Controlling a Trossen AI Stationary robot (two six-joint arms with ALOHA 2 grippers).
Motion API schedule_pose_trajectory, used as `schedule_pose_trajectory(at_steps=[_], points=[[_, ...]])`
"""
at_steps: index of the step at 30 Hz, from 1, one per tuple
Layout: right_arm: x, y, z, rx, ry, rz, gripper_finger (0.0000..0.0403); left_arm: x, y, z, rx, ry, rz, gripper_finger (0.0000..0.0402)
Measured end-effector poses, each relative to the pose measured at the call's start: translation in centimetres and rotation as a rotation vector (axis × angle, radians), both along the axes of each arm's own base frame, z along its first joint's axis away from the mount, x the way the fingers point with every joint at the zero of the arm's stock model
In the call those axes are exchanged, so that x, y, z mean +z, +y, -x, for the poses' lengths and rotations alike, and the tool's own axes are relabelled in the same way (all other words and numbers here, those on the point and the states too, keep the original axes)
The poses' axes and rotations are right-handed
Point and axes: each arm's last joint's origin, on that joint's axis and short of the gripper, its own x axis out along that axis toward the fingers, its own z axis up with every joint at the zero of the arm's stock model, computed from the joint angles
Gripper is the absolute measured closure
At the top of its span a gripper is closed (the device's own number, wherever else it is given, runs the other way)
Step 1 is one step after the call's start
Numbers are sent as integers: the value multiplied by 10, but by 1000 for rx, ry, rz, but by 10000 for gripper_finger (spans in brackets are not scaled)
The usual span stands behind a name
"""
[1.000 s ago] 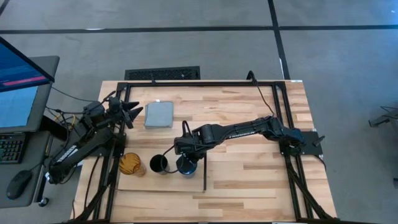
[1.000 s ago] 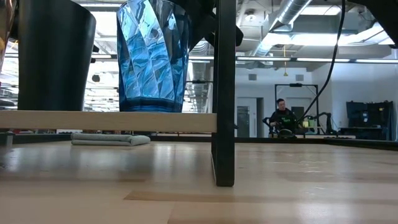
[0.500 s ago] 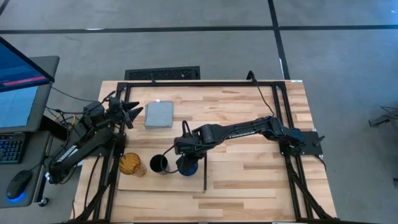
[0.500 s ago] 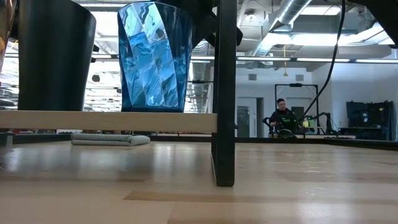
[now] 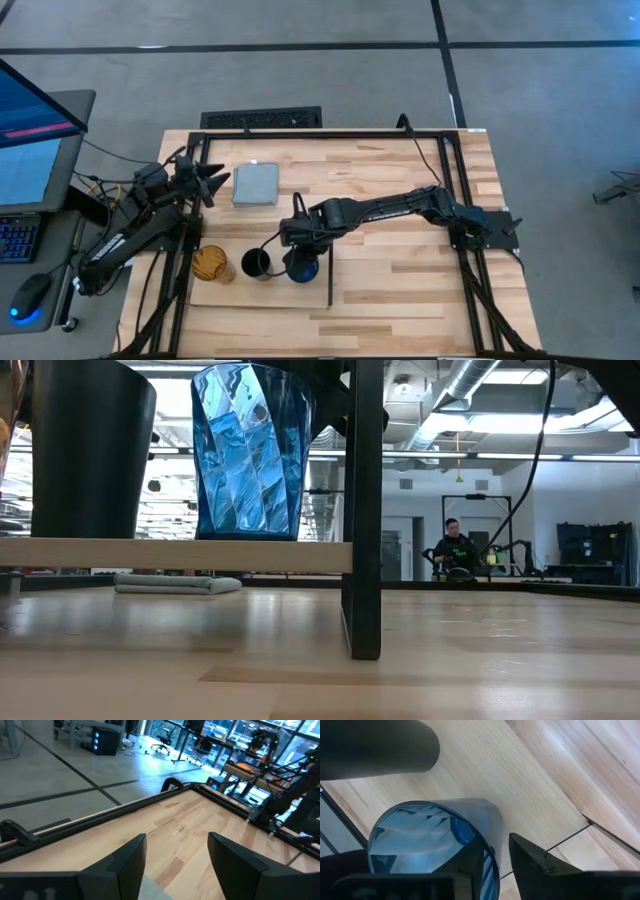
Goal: Stack small to large cups/mugs on shelf
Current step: Put the blue cup on the shelf
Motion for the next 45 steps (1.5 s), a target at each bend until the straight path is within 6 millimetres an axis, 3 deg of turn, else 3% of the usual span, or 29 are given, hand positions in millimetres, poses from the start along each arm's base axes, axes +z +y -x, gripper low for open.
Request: schedule_pose_trajectory(at_steps=[29, 45], points=[[1, -2, -2, 21, -22, 14, 289, 0, 0, 0, -19, 0, -7, 198], [16, -4, 1, 29, -46, 40, 289, 1, -1, -1, -35, -3, -11, 198]])
